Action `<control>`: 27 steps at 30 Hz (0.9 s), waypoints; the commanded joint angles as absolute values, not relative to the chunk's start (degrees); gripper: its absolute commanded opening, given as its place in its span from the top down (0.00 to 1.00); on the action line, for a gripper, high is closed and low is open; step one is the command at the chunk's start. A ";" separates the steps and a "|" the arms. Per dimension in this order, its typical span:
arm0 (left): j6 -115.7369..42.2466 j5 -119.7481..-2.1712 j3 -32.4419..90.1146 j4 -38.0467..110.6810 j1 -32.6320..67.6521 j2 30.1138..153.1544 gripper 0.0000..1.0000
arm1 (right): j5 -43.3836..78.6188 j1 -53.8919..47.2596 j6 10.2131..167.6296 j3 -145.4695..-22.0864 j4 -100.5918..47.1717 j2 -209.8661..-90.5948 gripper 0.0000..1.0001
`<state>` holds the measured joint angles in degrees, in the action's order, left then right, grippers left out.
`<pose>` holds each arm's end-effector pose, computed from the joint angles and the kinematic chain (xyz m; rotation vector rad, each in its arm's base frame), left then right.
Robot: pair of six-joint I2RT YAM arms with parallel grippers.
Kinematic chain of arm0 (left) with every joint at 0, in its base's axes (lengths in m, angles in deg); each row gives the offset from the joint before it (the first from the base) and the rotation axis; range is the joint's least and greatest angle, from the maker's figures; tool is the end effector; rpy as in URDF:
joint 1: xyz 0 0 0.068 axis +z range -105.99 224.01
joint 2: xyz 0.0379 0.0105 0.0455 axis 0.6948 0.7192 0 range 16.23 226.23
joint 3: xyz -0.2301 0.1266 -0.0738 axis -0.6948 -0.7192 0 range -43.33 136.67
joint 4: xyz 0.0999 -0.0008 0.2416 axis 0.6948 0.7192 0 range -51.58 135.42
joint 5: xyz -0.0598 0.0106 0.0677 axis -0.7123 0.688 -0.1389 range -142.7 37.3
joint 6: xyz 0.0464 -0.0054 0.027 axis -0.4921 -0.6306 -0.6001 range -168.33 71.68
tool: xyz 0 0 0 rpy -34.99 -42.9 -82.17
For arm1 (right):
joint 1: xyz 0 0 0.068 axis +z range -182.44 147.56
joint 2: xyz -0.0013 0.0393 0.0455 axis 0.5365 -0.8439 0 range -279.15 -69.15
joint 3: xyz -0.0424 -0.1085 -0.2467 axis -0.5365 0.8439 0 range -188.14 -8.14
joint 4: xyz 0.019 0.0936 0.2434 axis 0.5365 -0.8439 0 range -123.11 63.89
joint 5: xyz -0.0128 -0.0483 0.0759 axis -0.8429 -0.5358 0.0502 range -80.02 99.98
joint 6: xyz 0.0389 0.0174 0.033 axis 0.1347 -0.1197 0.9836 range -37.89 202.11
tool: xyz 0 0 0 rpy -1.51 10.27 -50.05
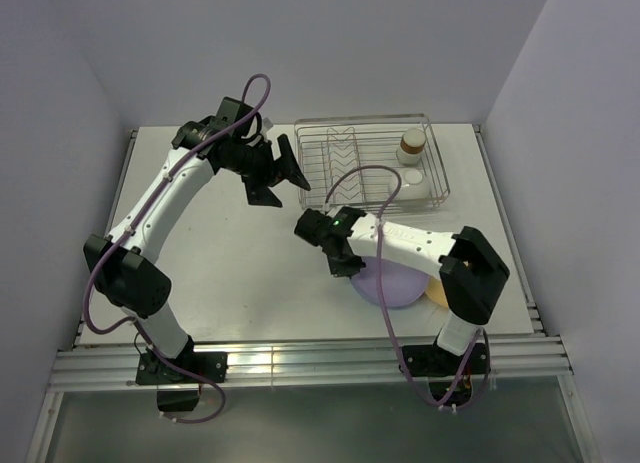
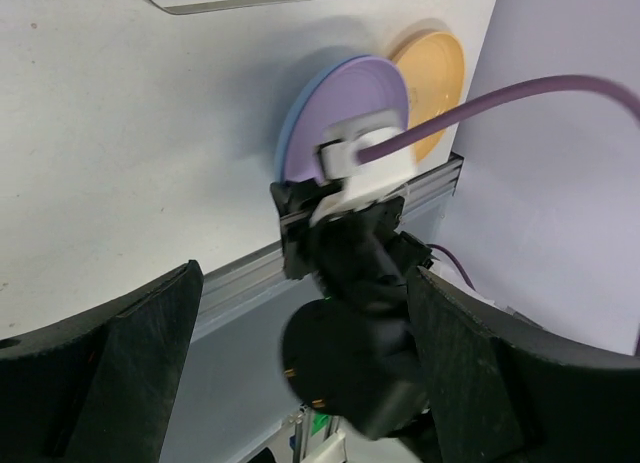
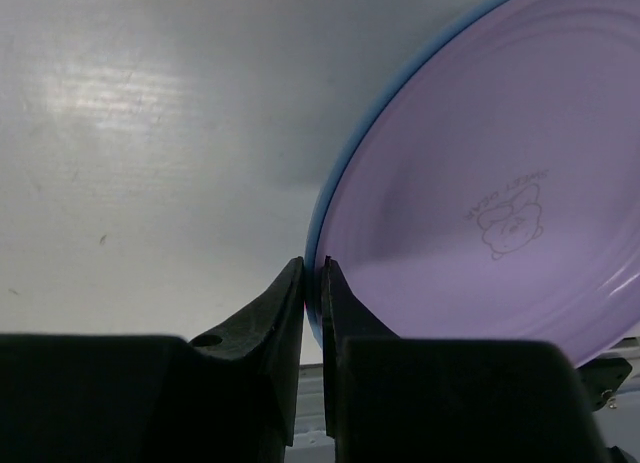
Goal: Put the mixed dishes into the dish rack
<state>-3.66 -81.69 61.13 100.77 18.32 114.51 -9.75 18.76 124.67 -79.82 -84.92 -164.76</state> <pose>0.3112 -0.1689 0.3733 -0.2398 2.7486 -1.0631 0.2022 0.2323 0.2251 -0.1800 2.7919 -0.2030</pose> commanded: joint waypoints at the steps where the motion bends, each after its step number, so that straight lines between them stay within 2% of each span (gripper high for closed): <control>1: -3.24 -79.94 60.47 101.35 18.61 111.06 0.11 | -10.34 22.04 126.32 -80.66 -86.41 -167.06 1.00; 10: -2.27 -78.63 57.30 100.65 19.31 108.78 0.10 | -2.69 24.51 124.83 -75.48 -79.82 -161.71 1.00; 11: -2.18 -78.71 57.21 100.56 19.23 108.60 0.10 | -0.42 24.86 124.30 -75.03 -78.77 -161.44 0.97; 13: -2.01 -78.89 57.04 100.04 19.22 108.51 0.10 | -0.22 25.65 124.64 -75.11 -78.32 -161.26 0.83; 14: -1.92 -78.98 57.13 100.03 19.22 108.60 0.10 | -0.65 25.83 124.82 -75.38 -78.76 -161.35 0.69; 15: -1.92 -79.06 57.21 100.12 19.22 108.69 0.10 | -2.14 25.74 125.43 -75.73 -79.81 -161.26 0.46; 17: -2.01 -79.33 57.13 100.21 19.31 108.69 0.10 | -4.69 25.65 126.05 -77.22 -80.78 -159.86 0.32; 18: -2.09 -79.24 57.13 100.21 19.23 108.69 0.10 | -6.35 25.30 126.31 -77.75 -81.57 -159.24 0.29; 22: -2.88 -79.15 57.65 100.82 19.23 108.69 0.10 | -9.36 18.64 127.81 -79.34 -85.26 -156.96 0.29; 27: -3.76 -78.89 59.67 102.14 19.22 109.30 0.10 | -7.87 0.89 126.77 -73.81 -82.12 -152.22 0.34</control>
